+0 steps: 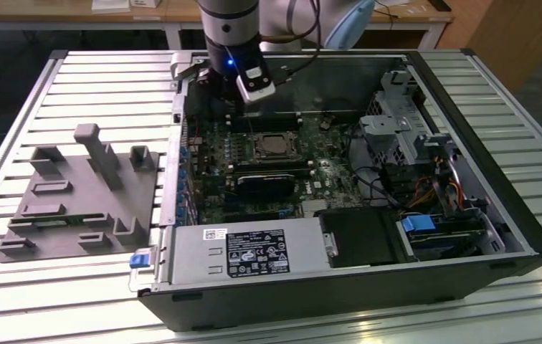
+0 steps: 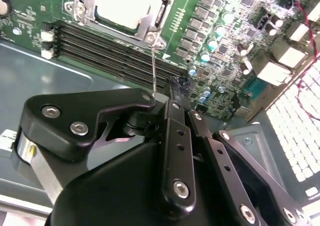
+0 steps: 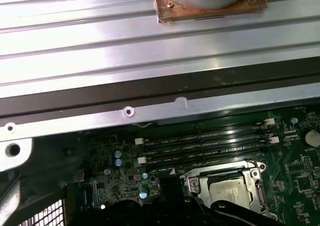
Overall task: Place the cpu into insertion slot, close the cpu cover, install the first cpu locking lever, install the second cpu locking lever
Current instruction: 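Install the first cpu locking lever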
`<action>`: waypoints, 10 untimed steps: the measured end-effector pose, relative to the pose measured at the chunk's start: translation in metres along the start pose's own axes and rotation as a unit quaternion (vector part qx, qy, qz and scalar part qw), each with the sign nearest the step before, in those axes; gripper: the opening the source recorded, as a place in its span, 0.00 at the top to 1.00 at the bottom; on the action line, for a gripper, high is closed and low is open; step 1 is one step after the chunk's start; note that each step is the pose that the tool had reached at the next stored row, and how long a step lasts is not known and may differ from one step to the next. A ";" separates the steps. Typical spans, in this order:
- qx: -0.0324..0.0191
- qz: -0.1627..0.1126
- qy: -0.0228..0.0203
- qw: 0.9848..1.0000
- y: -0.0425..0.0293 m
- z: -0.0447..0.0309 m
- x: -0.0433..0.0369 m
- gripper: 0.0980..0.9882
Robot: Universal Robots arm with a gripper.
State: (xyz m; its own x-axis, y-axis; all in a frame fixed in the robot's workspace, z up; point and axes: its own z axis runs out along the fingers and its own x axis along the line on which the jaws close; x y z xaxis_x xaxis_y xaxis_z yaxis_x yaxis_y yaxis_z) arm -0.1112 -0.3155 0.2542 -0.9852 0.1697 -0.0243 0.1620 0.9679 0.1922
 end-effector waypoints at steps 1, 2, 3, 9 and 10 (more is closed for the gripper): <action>0.000 0.000 0.000 1.000 0.0003 0.0002 -0.0017 1.00; 0.000 0.000 0.000 1.000 0.0006 0.0004 -0.0037 1.00; 0.000 0.000 0.000 1.000 0.0009 0.0007 -0.0060 1.00; 0.000 0.000 0.000 1.000 0.0040 0.0023 -0.0252 1.00; 0.000 0.000 0.000 1.000 0.0045 0.0025 -0.0286 1.00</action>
State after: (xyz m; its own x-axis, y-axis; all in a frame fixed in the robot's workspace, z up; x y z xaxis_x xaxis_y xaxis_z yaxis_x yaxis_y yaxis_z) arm -0.0821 -0.3155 0.2533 -0.9852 0.1696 -0.0239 0.1619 0.9680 0.1919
